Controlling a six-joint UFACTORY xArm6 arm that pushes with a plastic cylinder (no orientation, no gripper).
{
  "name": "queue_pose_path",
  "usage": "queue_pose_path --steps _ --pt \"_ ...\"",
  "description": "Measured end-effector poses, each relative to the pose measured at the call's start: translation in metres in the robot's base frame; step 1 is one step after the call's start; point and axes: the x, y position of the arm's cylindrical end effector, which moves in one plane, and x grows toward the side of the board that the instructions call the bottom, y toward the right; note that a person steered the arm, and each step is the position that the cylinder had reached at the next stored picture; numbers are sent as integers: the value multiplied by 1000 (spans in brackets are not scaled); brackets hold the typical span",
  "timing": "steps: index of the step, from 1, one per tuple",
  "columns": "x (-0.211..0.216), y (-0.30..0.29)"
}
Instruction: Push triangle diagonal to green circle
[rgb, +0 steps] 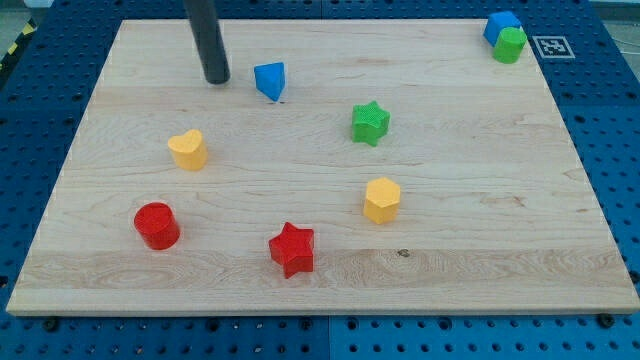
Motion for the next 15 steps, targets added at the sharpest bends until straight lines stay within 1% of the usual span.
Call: queue_pose_path --steps 2,5,6,7,8,9,10,11,13,14,15 --pt "0 43" --pt "26 46" --pt "1 68" --pt "-14 75" --pt "-20 96" --pt "-16 99" --pt "-16 62" --pt "6 56" --pt "-5 116" --pt "1 136" --pt "13 121"
